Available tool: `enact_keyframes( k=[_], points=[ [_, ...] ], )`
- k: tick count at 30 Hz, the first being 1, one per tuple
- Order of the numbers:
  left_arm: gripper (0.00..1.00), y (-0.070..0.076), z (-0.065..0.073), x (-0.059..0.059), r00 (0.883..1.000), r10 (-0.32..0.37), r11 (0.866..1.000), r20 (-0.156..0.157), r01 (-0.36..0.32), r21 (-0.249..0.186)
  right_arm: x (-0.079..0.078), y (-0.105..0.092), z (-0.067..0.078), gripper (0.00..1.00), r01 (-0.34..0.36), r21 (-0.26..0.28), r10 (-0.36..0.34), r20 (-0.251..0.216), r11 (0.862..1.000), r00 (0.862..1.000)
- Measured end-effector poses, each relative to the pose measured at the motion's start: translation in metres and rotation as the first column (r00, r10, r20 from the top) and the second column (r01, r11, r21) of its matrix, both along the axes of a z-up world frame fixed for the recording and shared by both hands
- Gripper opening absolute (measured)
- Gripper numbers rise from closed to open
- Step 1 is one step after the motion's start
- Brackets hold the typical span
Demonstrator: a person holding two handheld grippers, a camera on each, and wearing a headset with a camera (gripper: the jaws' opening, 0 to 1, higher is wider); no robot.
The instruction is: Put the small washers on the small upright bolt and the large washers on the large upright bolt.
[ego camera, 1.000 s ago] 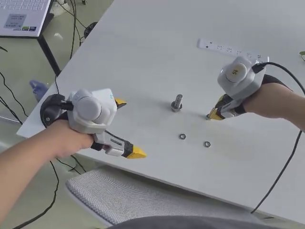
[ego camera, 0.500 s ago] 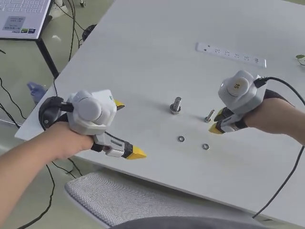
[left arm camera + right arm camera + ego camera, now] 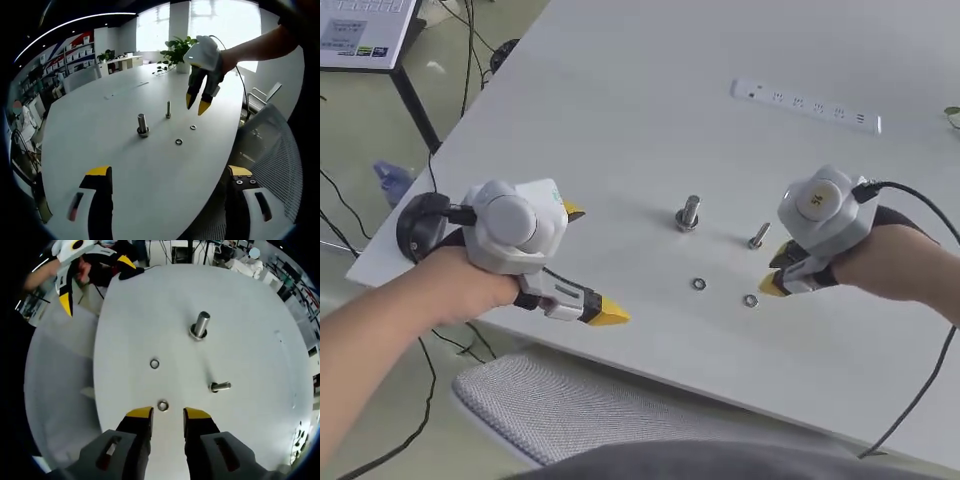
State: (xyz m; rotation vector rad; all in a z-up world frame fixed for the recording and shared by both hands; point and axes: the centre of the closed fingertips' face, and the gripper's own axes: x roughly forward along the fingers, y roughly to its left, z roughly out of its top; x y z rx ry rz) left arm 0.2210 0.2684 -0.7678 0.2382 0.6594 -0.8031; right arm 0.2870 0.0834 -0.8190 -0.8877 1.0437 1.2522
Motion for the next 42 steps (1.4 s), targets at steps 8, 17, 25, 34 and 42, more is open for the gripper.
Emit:
enact_keyframes(
  k=[8,17,25,34,42],
  points=[
    [0.94,0.001,0.000,0.001,1.000,0.011,1.000,-0.009,-0.011,-0.007,-0.005,0.001,-0.015,0.26,0.008,-0.002,-0.008,0.002,1.000,1.000],
    [0.91,0.001,0.001,-0.002,1.000,0.014,1.000,-0.019,-0.014,-0.006,-0.010,0.001,-0.029,0.26,0.024,-0.009,-0.024,0.009,1.000,1.000],
    [0.91,0.000,0.002,-0.002,1.000,0.008,1.000,-0.017,-0.008,-0.010,-0.011,-0.001,-0.037,0.26,0.044,-0.020,-0.043,0.014,0.999,0.999],
    [0.91,-0.001,0.000,-0.004,1.000,0.007,1.000,-0.023,-0.007,-0.008,-0.010,-0.003,-0.044,0.26,0.056,-0.023,-0.056,0.017,0.998,0.998],
    [0.89,0.000,0.001,-0.005,1.000,0.004,1.000,-0.026,-0.005,-0.011,-0.010,-0.002,-0.047,0.26,0.058,-0.028,-0.057,0.023,0.998,0.998]
  ],
)
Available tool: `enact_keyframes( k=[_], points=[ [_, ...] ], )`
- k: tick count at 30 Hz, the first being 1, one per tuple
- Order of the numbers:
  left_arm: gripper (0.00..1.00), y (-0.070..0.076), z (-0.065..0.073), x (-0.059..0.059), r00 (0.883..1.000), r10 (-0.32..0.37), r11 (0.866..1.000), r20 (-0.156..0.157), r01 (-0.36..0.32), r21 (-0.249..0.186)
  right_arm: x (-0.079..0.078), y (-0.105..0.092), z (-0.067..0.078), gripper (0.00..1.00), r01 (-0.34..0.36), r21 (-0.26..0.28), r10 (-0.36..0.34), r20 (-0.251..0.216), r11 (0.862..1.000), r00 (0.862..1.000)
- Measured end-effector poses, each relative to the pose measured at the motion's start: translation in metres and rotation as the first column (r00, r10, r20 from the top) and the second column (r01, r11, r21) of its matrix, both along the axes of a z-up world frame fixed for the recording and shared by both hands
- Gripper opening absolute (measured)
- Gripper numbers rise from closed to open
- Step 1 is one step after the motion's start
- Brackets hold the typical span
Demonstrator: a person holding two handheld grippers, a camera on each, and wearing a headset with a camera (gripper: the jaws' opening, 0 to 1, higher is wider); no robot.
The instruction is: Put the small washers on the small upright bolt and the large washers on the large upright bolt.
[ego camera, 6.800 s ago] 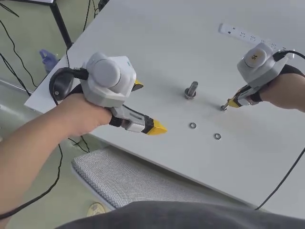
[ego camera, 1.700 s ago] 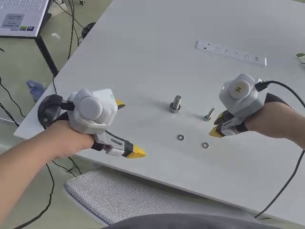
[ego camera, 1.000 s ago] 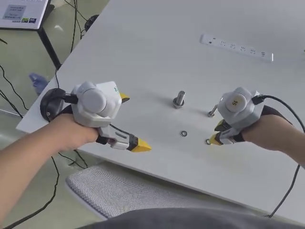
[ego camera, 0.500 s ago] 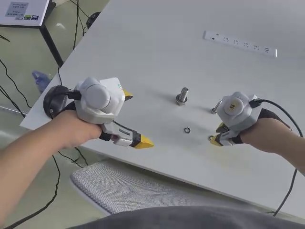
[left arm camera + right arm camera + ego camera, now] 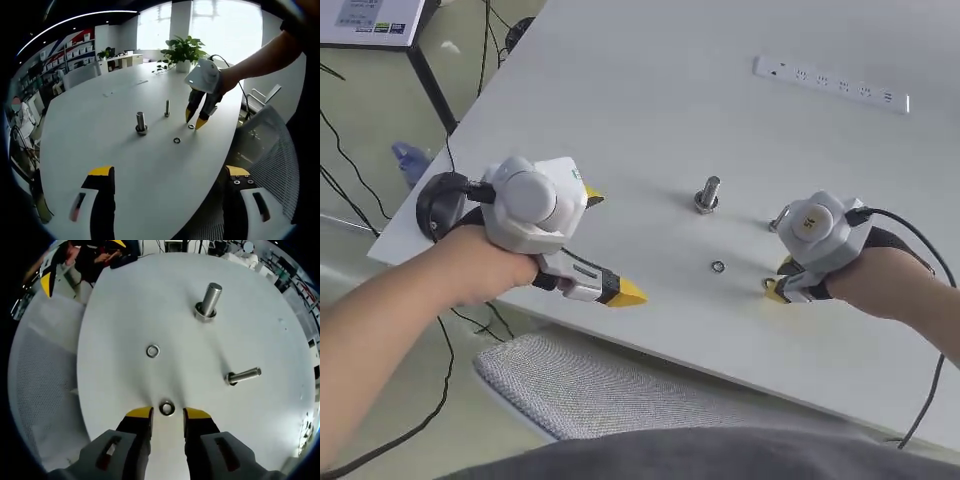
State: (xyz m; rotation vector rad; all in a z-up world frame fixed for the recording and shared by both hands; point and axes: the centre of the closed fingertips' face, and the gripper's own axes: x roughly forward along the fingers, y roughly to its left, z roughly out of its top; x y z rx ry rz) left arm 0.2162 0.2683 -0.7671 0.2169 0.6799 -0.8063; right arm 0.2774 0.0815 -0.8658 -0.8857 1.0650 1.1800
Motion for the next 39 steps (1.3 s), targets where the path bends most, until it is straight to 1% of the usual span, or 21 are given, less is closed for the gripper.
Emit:
enact_keyframes(
  k=[10,18,22,24,27,29,31,34,37,39],
  points=[
    [0.89,0.0012,0.0012,0.0007,1.000,0.004,1.000,0.006,-0.004,-0.003,-0.0006,0.0010,-0.0003,0.25,-0.030,-0.011,0.030,0.014,0.999,0.999],
    [0.88,0.0017,0.0005,-0.0028,1.000,0.008,1.000,-0.001,-0.008,-0.004,-0.0006,0.0000,-0.0005,0.24,-0.023,-0.012,0.024,0.012,1.000,1.000],
    [0.87,0.0004,0.0027,-0.0027,1.000,0.008,1.000,0.000,-0.008,-0.008,0.0016,-0.0008,-0.0018,0.21,-0.029,-0.016,0.029,0.011,0.999,1.000],
    [0.87,-0.0009,0.0060,-0.0013,1.000,0.009,1.000,0.009,-0.009,-0.017,0.0019,-0.0010,-0.0019,0.20,-0.025,-0.017,0.025,0.012,1.000,1.000],
    [0.86,-0.0001,0.0063,-0.0003,1.000,0.005,1.000,0.009,-0.005,-0.009,0.0011,-0.0020,-0.0023,0.17,-0.025,-0.015,0.025,0.015,1.000,1.000],
    [0.86,0.0001,0.0068,0.0004,1.000,0.003,1.000,0.010,-0.003,-0.012,0.0013,-0.0025,-0.0028,0.15,-0.026,-0.012,0.026,0.021,1.000,0.999],
    [0.86,-0.0001,0.0073,0.0004,1.000,0.001,1.000,0.010,-0.001,-0.014,0.0015,-0.0021,-0.0026,0.15,-0.016,-0.010,0.017,0.022,1.000,1.000],
    [0.85,-0.0005,0.0074,0.0003,1.000,0.003,1.000,0.011,-0.002,-0.018,0.0012,-0.0023,-0.0025,0.15,-0.016,-0.014,0.017,0.022,1.000,1.000],
    [0.85,-0.0010,0.0057,-0.0010,1.000,0.000,1.000,0.010,0.000,-0.012,0.0006,-0.0023,-0.0025,0.15,-0.021,-0.023,0.021,0.025,1.000,0.999],
    [0.84,-0.0015,0.0054,-0.0021,1.000,0.000,1.000,0.009,0.000,-0.013,-0.0002,-0.0022,-0.0023,0.14,-0.033,-0.038,0.034,0.024,0.999,0.999]
  ],
)
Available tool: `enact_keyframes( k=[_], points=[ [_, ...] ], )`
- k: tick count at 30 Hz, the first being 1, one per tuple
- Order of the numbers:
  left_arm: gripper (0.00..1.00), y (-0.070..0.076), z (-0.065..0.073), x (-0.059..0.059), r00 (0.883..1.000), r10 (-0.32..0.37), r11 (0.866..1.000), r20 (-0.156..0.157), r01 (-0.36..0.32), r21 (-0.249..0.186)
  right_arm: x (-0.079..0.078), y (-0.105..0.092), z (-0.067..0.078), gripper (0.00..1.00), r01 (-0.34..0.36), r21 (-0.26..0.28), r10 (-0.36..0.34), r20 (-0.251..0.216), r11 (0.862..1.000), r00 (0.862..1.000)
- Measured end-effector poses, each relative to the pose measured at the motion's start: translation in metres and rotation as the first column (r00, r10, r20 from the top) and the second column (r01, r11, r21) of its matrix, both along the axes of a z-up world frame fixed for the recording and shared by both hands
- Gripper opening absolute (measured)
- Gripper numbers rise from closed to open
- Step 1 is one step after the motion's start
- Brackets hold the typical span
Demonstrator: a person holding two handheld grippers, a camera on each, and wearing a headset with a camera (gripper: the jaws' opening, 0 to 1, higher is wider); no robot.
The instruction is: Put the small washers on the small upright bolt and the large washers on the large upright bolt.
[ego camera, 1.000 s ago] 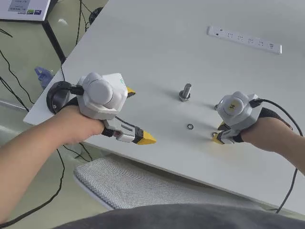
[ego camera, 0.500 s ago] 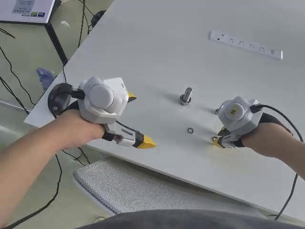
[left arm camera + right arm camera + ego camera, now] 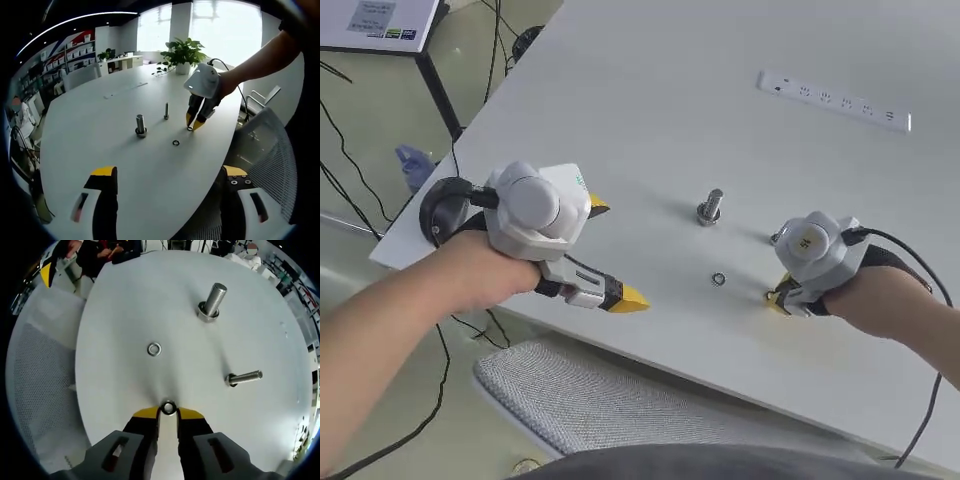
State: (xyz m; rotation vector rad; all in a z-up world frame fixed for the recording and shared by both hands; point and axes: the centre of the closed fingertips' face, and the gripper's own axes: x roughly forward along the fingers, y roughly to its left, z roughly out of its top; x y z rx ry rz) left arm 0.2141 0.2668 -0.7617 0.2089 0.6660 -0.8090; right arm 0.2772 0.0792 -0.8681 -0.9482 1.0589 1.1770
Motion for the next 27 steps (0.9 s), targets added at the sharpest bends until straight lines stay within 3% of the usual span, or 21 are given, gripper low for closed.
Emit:
enact_keyframes(
  k=[6,9,22,27],
  points=[
    [0.84,0.0002,-0.0011,-0.0031,1.000,0.003,1.000,-0.003,-0.003,0.001,0.0030,-0.0006,-0.0037,0.14,-0.004,-0.106,0.001,-0.029,0.994,1.000],
    [0.83,-0.0002,-0.0026,-0.0057,1.000,0.001,1.000,-0.008,-0.001,0.004,0.0030,0.0000,-0.0049,0.14,-0.011,-0.133,0.008,-0.023,0.991,1.000],
    [0.82,-0.0020,0.0015,-0.0089,1.000,0.008,1.000,-0.001,-0.008,0.006,0.0023,-0.0017,-0.0018,0.12,0.016,-0.078,-0.018,-0.026,0.997,0.999],
    [0.82,-0.0008,0.0018,-0.0086,1.000,0.012,1.000,-0.001,-0.012,0.007,0.0012,-0.0003,-0.0009,0.12,0.004,-0.082,-0.006,-0.029,0.997,1.000]
  ],
)
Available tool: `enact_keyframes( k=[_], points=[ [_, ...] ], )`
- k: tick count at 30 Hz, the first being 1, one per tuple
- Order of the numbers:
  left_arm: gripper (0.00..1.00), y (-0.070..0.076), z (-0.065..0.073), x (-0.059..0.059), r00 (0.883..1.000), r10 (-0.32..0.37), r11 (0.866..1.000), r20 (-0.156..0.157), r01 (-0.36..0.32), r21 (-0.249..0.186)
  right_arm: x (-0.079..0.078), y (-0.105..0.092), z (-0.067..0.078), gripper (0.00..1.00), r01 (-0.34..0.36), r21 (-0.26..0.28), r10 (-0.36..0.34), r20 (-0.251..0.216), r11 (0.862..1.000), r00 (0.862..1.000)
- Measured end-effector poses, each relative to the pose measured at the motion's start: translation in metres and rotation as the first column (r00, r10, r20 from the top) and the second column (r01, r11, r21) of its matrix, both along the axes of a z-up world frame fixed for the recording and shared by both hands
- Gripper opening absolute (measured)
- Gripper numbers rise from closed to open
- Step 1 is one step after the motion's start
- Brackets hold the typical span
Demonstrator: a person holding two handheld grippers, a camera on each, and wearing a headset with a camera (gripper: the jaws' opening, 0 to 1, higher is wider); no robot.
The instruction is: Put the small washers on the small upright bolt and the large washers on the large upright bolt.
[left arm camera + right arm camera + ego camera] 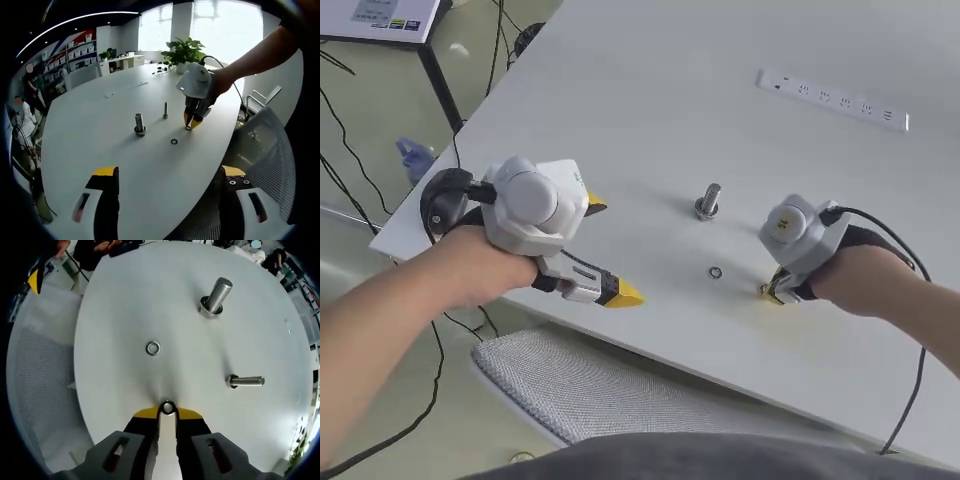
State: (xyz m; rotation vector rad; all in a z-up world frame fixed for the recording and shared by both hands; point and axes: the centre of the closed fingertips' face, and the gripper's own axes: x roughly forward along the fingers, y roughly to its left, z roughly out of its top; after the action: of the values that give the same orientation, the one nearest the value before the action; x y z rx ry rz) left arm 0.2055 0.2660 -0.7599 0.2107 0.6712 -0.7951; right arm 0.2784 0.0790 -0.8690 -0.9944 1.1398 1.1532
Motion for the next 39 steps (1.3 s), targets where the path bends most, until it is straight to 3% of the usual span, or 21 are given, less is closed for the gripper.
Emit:
enact_keyframes(
  k=[8,26,28,39],
  points=[
    [0.81,0.001,0.000,0.001,1.000,-0.004,1.000,0.000,0.004,0.005,-0.001,-0.003,0.002,0.12,0.008,0.000,-0.008,-0.011,1.000,1.000],
    [0.80,0.002,0.001,0.003,1.000,-0.001,1.000,0.003,0.001,0.012,0.012,-0.003,0.031,0.12,0.039,0.050,-0.038,-0.017,0.998,0.999],
    [0.80,0.002,0.001,0.004,1.000,0.001,1.000,0.002,-0.001,0.016,0.015,-0.003,0.029,0.12,0.037,0.053,-0.036,-0.012,0.998,0.999],
    [0.80,0.002,0.001,0.005,1.000,-0.003,1.000,0.003,0.003,0.022,0.032,-0.002,0.056,0.12,0.050,0.071,-0.049,-0.006,0.996,0.999]
  ],
)
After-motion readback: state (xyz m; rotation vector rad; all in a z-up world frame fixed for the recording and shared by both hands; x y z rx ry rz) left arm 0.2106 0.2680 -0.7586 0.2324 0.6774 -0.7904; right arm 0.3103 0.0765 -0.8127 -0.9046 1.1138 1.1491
